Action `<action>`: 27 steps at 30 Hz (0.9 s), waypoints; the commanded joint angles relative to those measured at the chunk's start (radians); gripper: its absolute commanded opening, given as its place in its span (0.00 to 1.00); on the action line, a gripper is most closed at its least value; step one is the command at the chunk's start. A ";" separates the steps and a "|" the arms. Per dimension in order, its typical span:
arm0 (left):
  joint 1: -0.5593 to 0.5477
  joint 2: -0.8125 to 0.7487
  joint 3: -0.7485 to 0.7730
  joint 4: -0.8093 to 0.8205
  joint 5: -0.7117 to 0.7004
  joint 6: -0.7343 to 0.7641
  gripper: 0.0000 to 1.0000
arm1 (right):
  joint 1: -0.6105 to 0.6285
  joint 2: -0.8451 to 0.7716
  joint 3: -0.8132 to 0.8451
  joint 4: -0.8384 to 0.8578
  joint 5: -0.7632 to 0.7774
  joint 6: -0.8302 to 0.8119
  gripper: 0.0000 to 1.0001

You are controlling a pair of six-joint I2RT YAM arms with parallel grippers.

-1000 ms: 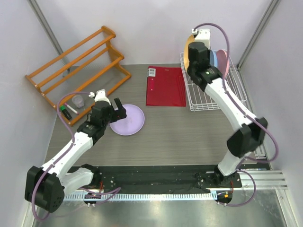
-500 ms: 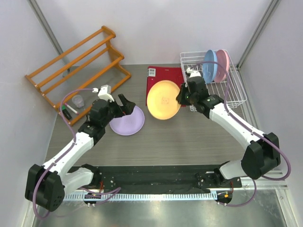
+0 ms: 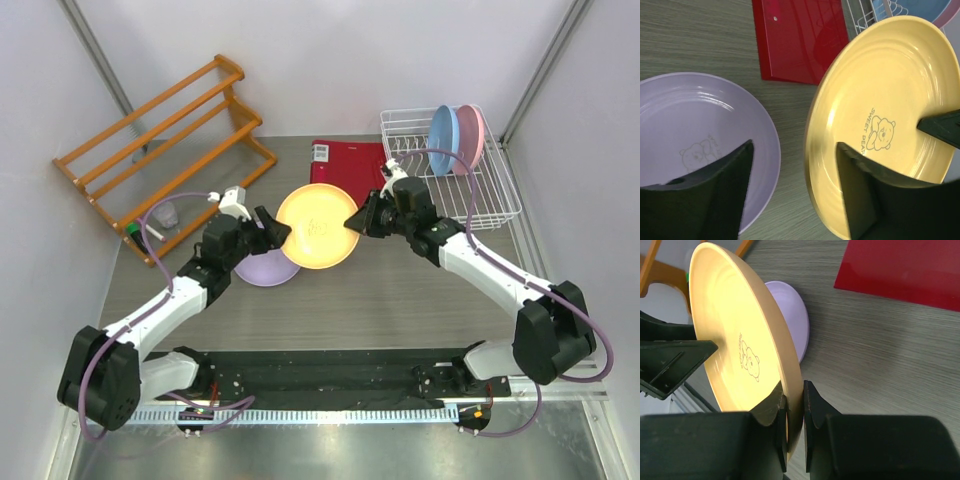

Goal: Unload the plates from the dish rack

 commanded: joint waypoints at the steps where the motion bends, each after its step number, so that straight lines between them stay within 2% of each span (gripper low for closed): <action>1: -0.012 -0.002 -0.010 0.075 -0.020 -0.005 0.58 | 0.006 -0.027 -0.008 0.134 -0.070 0.057 0.01; 10: -0.018 0.013 0.002 0.075 -0.015 -0.002 0.09 | 0.006 -0.011 -0.039 0.200 -0.125 0.102 0.01; 11: -0.020 0.013 0.009 0.067 -0.026 0.001 0.00 | 0.007 -0.009 -0.040 0.208 -0.129 0.103 0.01; 12: -0.020 0.013 0.011 0.046 -0.034 0.004 0.00 | 0.006 -0.009 -0.039 0.204 -0.122 0.097 0.01; 14: -0.020 0.007 0.013 0.030 -0.052 0.015 0.00 | 0.006 -0.008 -0.033 0.193 -0.108 0.088 0.11; 16: -0.020 -0.002 0.013 -0.002 -0.113 0.020 0.00 | 0.006 -0.006 -0.014 0.161 -0.081 0.059 0.16; 17: -0.020 -0.020 0.010 -0.016 -0.135 0.021 0.00 | 0.006 -0.004 -0.005 0.141 -0.058 0.048 0.30; 18: -0.020 -0.028 0.006 -0.039 -0.182 0.026 0.00 | 0.006 -0.004 0.003 0.115 -0.041 0.039 0.36; 19: -0.020 -0.037 0.006 -0.054 -0.207 0.030 0.00 | 0.004 -0.004 0.016 0.078 -0.004 0.016 0.49; 24: -0.020 -0.094 0.023 -0.152 -0.352 0.069 0.00 | -0.001 -0.011 0.032 0.003 0.081 -0.035 0.56; 27: -0.018 -0.119 0.022 -0.194 -0.432 0.078 0.00 | -0.008 -0.014 0.033 -0.019 0.108 -0.055 0.57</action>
